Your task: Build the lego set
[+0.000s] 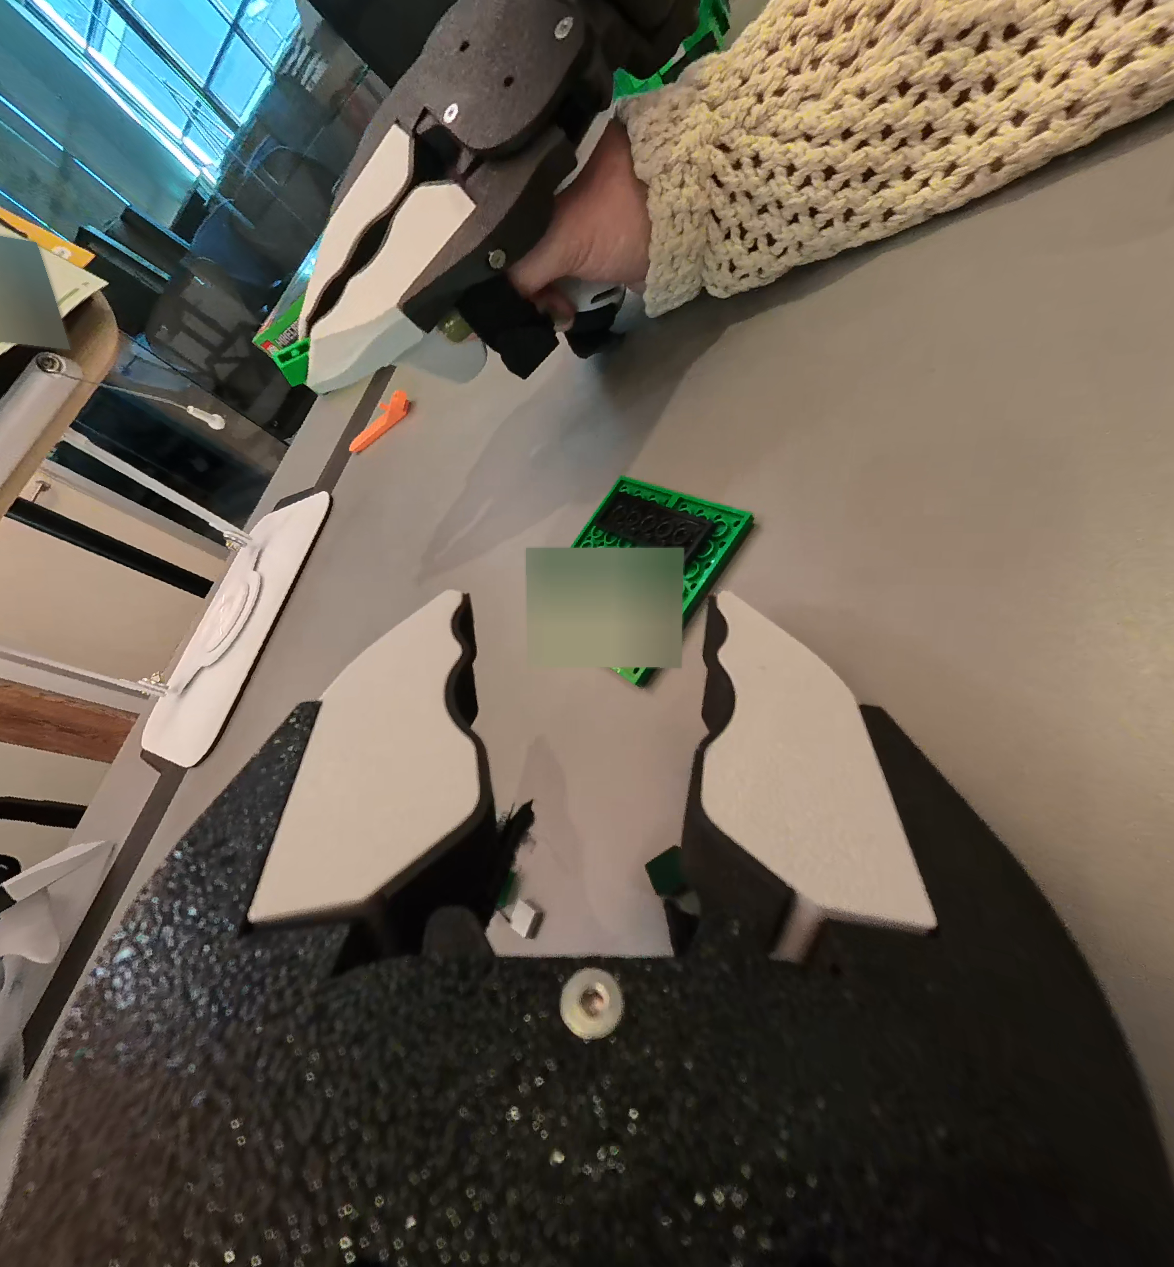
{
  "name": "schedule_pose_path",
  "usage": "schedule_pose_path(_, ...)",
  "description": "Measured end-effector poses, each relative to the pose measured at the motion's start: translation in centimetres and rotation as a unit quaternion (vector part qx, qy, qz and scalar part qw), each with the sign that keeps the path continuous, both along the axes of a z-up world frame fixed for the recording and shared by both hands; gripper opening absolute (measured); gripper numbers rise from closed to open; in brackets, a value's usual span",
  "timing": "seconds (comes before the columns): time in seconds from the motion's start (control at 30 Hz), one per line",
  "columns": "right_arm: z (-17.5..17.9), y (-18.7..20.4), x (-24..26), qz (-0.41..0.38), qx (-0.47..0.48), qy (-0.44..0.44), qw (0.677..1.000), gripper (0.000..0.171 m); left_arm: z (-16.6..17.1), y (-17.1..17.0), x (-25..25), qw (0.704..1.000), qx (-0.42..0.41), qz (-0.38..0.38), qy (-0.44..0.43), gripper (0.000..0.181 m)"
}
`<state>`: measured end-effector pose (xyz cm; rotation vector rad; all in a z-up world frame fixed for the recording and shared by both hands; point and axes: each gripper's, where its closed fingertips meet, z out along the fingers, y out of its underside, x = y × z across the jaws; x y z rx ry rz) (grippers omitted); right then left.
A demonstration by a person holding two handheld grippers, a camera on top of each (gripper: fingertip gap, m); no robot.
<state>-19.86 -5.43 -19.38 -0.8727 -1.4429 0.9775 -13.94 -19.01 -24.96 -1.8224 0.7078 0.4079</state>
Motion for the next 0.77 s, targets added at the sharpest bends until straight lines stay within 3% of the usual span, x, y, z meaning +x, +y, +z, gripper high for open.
schedule_pose_path(0.77,-0.2,-0.2,-0.1,0.002,0.011,-0.005,1.000,0.008,1.4,-0.4,1.0,0.996,0.052,-0.027,0.065,0.051)
